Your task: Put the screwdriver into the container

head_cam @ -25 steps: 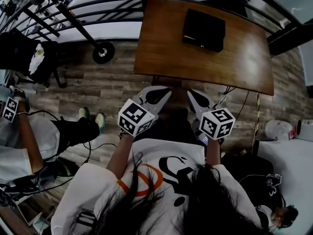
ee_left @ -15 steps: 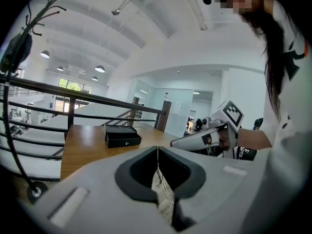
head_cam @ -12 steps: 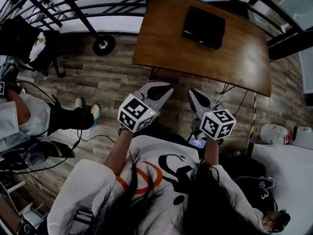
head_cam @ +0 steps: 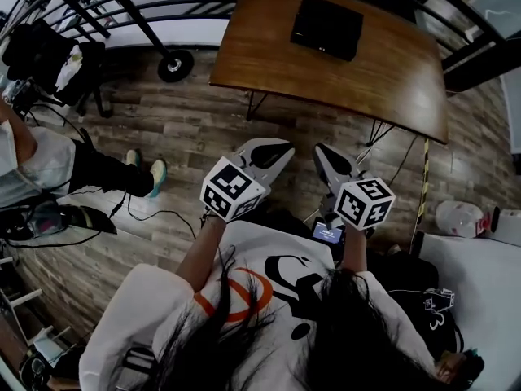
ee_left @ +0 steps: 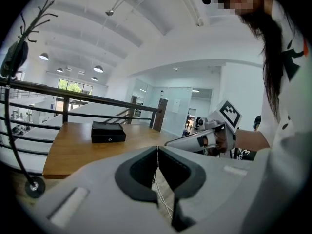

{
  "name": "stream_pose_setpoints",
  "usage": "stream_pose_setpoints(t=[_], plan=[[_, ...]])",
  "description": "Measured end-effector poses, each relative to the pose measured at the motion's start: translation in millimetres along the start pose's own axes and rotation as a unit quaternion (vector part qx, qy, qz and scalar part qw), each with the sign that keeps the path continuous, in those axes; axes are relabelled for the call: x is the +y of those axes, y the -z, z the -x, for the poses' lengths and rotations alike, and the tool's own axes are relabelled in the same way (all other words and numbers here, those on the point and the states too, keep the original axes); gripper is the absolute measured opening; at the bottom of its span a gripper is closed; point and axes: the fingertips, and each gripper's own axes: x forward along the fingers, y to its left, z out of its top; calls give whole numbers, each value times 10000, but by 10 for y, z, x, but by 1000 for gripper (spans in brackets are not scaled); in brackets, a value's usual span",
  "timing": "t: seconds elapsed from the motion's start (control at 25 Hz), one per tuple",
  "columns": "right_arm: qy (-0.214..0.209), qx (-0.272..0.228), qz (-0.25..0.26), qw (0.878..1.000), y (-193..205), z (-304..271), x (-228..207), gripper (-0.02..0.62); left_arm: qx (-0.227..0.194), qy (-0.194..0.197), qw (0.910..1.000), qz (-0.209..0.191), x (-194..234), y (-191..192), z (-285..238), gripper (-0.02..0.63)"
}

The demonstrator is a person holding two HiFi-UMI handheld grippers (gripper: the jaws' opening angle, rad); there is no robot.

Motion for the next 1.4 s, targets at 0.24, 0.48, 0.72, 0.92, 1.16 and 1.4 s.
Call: stream_pose_setpoints(t=[0.24, 0.48, 0.72, 0.92, 1.16, 1.4], plan=[[-142, -43, 21, 9999, 81, 468, -118, 6, 42, -75, 10000, -40, -506, 19, -187, 0], [-212, -123, 118, 9996, 227, 766, -162, 6, 28, -170, 9998, -140, -830, 116, -247, 0], [-188, -187, 257, 9993, 392, 824, 83, 6, -13, -142, 9996, -235, -923, 221, -21, 0], [-151, -217, 291, 9992, 256, 925, 129, 6, 10, -76, 9996, -273, -1012, 73, -8, 0], [-160, -250, 313, 9991, 248, 986, 133, 6, 50, -59, 9996, -283, -1075, 73, -13, 0], [-113, -254, 395, 9988, 384, 1036, 125, 6, -23, -79, 9995, -289, -1140, 193, 37, 0]])
